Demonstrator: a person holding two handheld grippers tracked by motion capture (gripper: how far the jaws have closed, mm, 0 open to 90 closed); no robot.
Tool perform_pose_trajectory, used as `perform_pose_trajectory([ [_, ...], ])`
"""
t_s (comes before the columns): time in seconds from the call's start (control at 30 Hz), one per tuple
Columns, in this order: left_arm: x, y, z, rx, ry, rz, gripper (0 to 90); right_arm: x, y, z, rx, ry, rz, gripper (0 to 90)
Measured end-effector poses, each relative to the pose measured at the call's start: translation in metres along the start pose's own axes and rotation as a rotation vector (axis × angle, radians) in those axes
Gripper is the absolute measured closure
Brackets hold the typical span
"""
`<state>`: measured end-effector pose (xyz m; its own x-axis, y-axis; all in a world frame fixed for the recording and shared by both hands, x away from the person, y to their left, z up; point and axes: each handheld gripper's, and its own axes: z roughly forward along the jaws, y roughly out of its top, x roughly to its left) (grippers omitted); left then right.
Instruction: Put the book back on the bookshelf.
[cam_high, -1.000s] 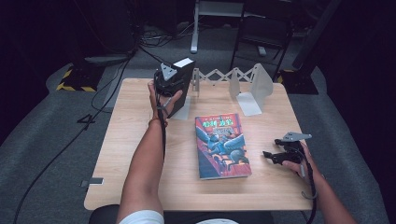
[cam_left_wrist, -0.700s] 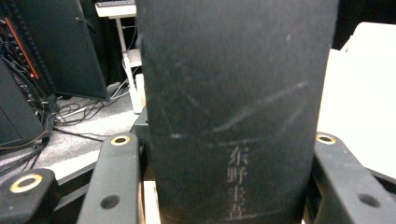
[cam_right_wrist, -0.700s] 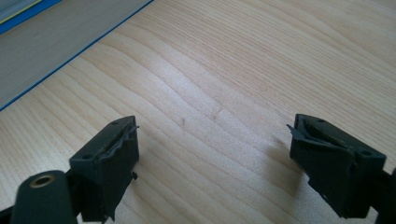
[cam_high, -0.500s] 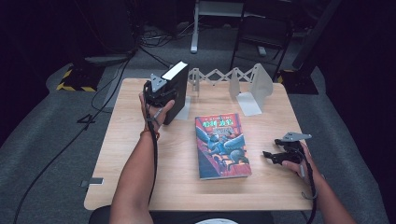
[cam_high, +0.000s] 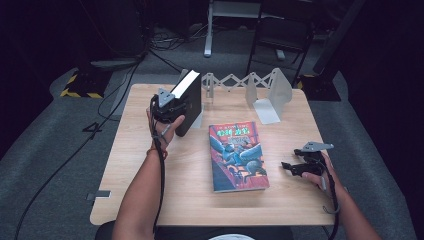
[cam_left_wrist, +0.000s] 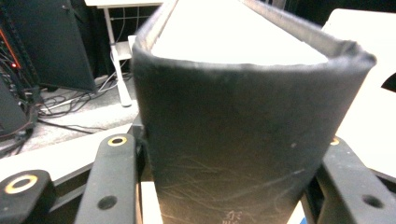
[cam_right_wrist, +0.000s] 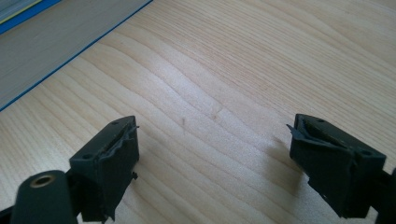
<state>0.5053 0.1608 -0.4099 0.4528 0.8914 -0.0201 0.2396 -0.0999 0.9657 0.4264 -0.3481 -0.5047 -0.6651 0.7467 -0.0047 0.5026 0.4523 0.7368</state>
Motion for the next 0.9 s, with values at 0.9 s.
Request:
perform_pose_trajectory([
  [0.9, -0.007, 0.056, 0.013, 0.229, 0.033, 0.132, 45.4, 0.0, 0.0, 0.0, 0.001, 0.002, -0.002, 15.8],
])
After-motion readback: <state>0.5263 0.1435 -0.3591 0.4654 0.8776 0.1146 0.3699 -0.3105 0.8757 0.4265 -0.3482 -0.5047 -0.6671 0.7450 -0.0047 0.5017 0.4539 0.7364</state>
